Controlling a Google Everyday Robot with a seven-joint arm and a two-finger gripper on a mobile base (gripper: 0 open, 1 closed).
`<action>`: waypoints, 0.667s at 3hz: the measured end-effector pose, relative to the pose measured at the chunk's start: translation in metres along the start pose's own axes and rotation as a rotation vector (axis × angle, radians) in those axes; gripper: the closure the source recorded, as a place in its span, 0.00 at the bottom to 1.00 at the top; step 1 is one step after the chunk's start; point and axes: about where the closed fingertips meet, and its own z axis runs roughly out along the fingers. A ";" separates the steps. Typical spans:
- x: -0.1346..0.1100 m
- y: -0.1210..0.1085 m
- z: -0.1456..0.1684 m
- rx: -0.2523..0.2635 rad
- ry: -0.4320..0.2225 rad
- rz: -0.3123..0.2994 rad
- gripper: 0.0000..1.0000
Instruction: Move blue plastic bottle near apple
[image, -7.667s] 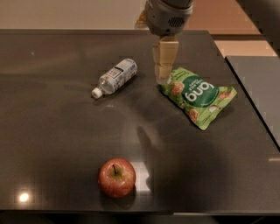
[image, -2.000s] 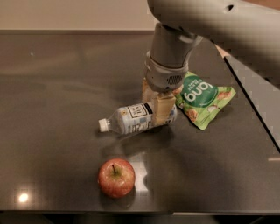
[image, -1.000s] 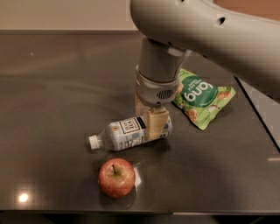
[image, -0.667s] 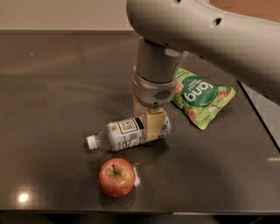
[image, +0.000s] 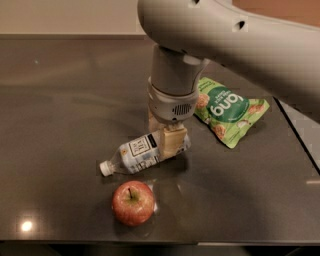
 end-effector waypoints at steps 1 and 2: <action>0.009 0.002 -0.001 -0.023 0.003 -0.033 0.00; 0.010 0.002 -0.002 -0.025 0.002 -0.038 0.00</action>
Offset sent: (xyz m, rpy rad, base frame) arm 0.0038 -0.0183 0.0010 -0.0165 0.0445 0.0594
